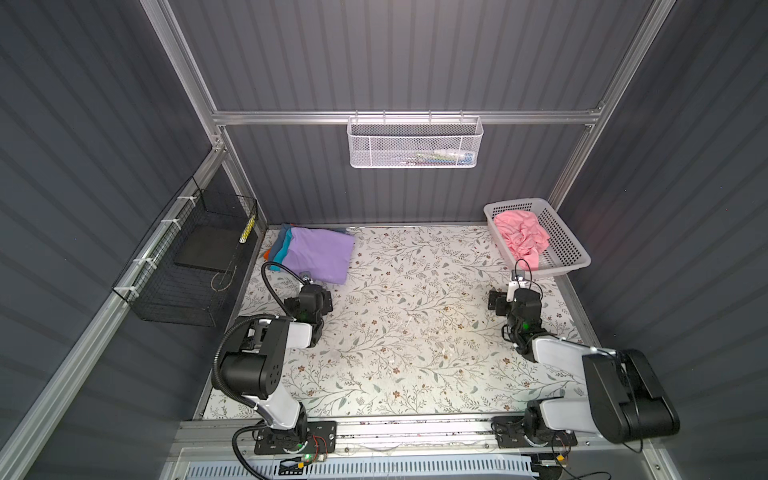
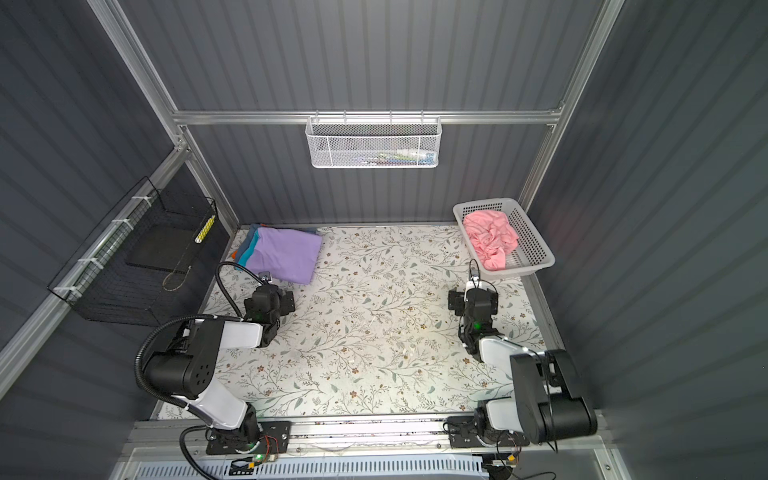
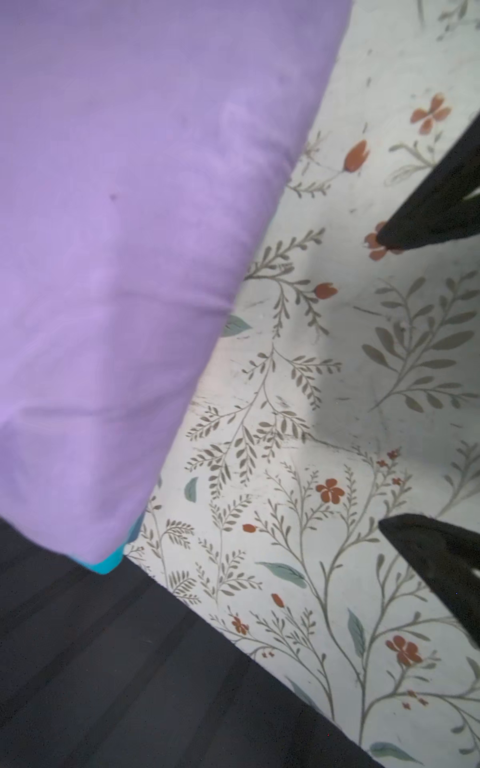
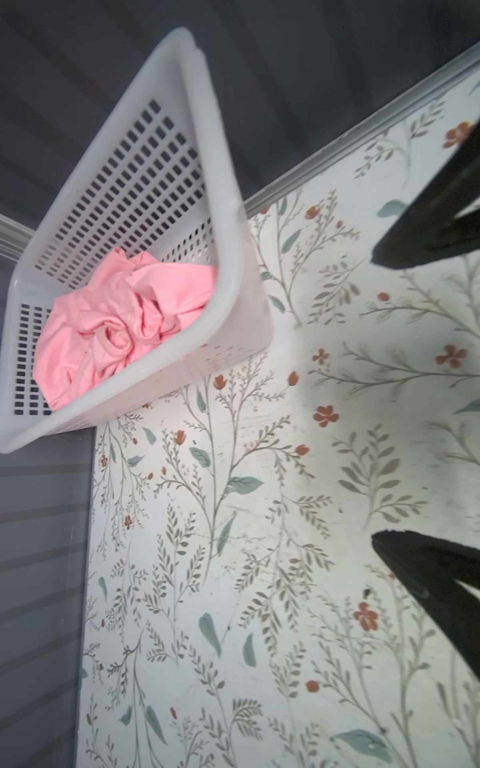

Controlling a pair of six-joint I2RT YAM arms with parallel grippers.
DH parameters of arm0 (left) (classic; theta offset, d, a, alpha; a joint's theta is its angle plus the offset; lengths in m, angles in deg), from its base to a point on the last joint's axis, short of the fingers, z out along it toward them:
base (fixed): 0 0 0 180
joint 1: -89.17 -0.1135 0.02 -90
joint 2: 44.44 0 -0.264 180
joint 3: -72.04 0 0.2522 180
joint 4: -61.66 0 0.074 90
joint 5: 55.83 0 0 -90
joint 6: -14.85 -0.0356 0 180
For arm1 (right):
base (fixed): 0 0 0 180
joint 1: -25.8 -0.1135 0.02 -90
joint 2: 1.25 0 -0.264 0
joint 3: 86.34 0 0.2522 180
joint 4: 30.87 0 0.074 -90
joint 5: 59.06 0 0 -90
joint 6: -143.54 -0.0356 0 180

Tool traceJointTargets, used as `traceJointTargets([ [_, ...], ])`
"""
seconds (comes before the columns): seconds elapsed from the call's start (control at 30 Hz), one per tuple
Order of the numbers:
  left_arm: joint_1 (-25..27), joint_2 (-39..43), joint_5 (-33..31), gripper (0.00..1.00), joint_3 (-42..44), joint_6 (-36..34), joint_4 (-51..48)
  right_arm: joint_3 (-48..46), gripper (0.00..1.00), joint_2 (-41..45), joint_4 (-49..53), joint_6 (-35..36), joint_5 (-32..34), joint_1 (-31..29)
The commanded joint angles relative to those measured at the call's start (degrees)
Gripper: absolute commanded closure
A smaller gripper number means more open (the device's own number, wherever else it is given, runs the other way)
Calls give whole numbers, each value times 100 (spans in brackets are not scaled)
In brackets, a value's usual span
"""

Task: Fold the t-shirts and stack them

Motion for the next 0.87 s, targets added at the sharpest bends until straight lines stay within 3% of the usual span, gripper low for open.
traceJointTargets([
  [0.0,-215,13,581,0,626,-210,1535,105,1,-130,-387,-546,-1456,849],
  [0.07,-245,-259,766,0,682,-405,2227,-214,1,-35,-838,-674,-2221,1209],
  [0.1,-253,-141,865,0,495,-353,1594,-407,1,-130,-1083,-507,-2248,1110],
  [0.13,-269,-76,876,0,267,-305,1024,-643,1,-430,-2097,-450,-2317,1041],
  [0.2,-256,-233,836,0,20,-411,849,-344,1,-139,-995,-367,-2431,1043],
  [0.27,-254,-195,843,0,-6,-373,694,-575,1,-408,-2005,-495,-2394,1082],
  [0.33,-254,-223,855,0,15,-396,833,-446,1,-155,-1241,-431,-2381,1073],
  [0.4,-253,-217,848,0,11,-388,775,-618,1,-345,-1943,-488,-2376,1079],
  [0.47,-250,-212,856,0,11,-388,781,-588,1,-170,-1565,-422,-2288,1028],
  [0.53,-254,-216,855,0,11,-388,783,-641,1,-317,-1928,-353,-2340,983],
  [0.63,-254,-216,851,0,11,-388,777,-481,1,-268,-1514,-361,-2421,998],
  [0.83,-254,-217,847,0,11,-381,777,-500,1,-329,-1654,-498,-2342,1088],
])
